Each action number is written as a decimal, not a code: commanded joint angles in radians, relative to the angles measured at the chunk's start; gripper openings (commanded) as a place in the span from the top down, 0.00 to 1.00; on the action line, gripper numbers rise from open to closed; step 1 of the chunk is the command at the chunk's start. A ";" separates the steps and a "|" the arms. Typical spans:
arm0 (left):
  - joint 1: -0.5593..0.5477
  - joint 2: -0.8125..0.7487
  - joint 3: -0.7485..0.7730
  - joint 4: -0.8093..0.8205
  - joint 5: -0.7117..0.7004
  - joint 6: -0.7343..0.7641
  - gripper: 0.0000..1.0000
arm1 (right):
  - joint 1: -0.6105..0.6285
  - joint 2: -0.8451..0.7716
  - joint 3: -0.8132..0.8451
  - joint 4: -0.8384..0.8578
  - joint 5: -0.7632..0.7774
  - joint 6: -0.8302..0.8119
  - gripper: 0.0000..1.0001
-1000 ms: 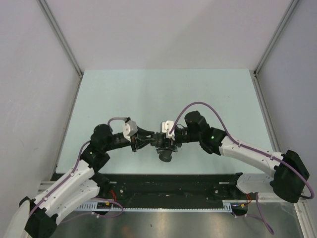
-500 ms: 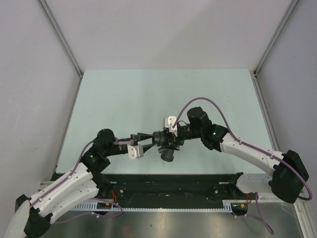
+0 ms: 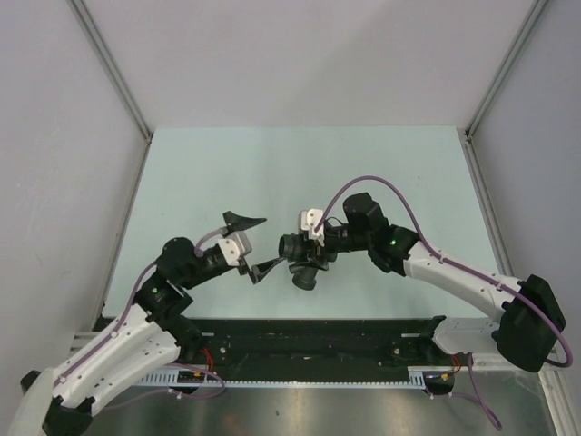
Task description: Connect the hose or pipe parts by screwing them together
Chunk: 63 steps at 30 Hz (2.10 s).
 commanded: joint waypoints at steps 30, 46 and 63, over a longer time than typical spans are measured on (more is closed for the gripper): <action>0.353 0.389 0.199 -0.207 0.409 -1.338 0.20 | 0.139 -0.022 0.044 0.129 0.364 -0.137 1.00; 0.301 0.368 0.214 -0.148 0.380 -0.746 1.00 | 0.138 -0.015 0.058 0.098 0.208 -0.099 1.00; 0.051 0.317 0.075 -0.126 0.263 0.426 0.84 | 0.003 -0.019 0.080 0.023 -0.168 0.036 1.00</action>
